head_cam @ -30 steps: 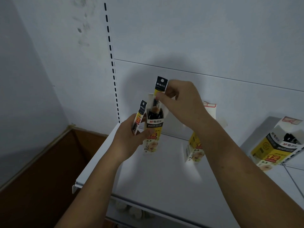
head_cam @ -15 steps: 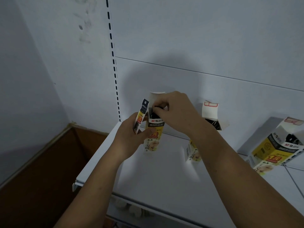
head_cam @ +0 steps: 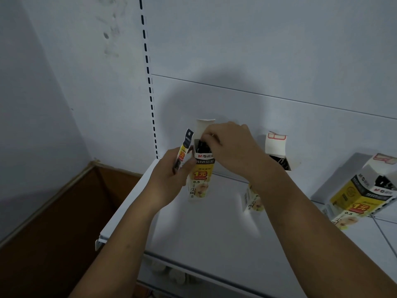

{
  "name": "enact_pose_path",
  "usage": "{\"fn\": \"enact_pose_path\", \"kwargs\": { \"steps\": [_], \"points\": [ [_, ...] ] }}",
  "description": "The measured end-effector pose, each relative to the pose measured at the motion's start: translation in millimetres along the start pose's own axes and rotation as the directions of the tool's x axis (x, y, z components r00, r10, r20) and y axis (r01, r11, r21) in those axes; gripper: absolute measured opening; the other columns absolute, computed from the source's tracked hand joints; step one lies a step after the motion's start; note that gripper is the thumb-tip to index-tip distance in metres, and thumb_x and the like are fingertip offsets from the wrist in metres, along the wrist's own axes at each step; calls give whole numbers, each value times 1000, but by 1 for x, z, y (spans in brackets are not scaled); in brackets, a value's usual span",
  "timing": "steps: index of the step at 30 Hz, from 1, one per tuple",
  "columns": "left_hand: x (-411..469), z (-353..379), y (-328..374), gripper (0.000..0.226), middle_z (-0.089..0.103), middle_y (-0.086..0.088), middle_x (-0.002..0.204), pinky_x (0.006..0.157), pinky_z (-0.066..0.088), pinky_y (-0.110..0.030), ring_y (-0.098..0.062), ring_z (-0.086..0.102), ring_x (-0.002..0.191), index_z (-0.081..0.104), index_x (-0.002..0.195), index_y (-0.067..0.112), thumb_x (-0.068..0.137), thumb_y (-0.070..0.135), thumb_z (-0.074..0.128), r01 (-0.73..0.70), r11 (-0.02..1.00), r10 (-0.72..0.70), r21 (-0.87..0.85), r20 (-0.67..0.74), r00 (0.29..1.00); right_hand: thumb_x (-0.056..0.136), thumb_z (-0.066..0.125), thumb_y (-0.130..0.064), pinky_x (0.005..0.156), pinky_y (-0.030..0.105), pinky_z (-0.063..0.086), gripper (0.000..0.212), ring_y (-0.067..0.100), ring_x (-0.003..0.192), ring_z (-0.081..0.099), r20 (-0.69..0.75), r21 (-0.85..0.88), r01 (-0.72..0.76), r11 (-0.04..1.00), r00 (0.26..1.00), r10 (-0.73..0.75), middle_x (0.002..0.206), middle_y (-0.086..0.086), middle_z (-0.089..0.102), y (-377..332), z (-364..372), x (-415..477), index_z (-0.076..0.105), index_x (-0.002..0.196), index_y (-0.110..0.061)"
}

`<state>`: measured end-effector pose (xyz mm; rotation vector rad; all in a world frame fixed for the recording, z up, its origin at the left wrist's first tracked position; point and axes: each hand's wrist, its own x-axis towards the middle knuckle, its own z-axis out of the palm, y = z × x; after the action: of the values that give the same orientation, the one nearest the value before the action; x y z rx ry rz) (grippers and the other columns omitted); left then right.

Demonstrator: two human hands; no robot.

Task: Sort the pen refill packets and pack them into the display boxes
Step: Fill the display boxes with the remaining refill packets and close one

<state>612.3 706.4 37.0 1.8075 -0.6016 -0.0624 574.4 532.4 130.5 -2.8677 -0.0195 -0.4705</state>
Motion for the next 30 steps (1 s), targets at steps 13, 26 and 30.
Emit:
{"fn": "enact_pose_path", "kwargs": {
  "steps": [13,26,30],
  "points": [
    [0,-15,37,15,56,21,75,62,41,-12,-2,53,68,57,104,26,107,39,48,-116,984,130,134,-108,986,99,65,-40,62,12,43,18,3,66,60,-215,549,56,834,974,76,89,-13,73,-18,-14,-32,75,98,-25],
    [10,-14,66,32,66,8,112,81,61,-40,-13,69,101,56,129,35,99,43,66,-253,956,251,145,35,967,95,74,-24,61,31,57,13,15,68,72,-243,715,26,699,946,213,75,1,75,-19,-25,-17,76,86,-14],
    [9,-28,61,30,75,11,104,74,64,-47,-18,76,82,69,110,30,101,55,55,-175,983,175,63,15,985,96,74,-23,55,24,50,12,6,54,63,-277,767,62,639,930,242,65,-4,72,-6,-35,-16,75,86,-18]
  ]
}}
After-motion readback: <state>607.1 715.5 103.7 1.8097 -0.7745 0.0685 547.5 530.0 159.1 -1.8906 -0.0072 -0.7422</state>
